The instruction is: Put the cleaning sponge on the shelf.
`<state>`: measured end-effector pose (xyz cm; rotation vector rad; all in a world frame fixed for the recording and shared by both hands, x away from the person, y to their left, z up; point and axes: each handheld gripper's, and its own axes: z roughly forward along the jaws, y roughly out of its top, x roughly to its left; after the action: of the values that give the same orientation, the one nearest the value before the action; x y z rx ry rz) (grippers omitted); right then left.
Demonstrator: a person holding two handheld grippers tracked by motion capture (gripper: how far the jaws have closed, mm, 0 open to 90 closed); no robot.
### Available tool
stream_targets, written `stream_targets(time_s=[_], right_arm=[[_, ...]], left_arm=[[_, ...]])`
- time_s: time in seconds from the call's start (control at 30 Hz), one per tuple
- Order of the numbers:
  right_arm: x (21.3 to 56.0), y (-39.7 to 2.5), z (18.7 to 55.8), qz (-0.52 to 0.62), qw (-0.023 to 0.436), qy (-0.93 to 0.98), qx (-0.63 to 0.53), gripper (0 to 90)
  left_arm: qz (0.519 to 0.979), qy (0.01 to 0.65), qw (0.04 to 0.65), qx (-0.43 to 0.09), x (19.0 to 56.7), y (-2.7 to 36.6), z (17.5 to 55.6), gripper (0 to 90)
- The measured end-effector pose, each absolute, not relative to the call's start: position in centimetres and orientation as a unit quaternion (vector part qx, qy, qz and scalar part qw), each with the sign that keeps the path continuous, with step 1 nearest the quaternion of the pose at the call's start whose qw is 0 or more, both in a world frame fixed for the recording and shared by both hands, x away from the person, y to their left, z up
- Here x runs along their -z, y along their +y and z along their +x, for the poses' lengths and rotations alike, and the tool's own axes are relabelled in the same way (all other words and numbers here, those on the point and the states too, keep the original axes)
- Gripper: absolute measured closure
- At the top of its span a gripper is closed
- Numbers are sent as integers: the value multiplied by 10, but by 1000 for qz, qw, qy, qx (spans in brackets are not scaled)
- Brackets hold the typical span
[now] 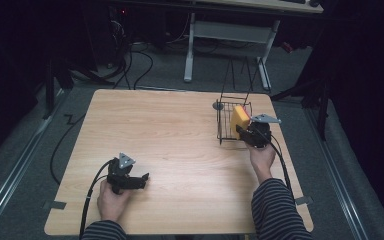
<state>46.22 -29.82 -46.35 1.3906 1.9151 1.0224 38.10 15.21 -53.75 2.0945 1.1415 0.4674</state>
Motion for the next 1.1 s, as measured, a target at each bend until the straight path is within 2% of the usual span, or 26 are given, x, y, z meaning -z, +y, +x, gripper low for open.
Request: stream_targets(time_s=[1.1], right_arm=[[473,-300,472,522,282,710,-378,596]], left_arm=[[808,440,348,-181,537,152,381,97]])
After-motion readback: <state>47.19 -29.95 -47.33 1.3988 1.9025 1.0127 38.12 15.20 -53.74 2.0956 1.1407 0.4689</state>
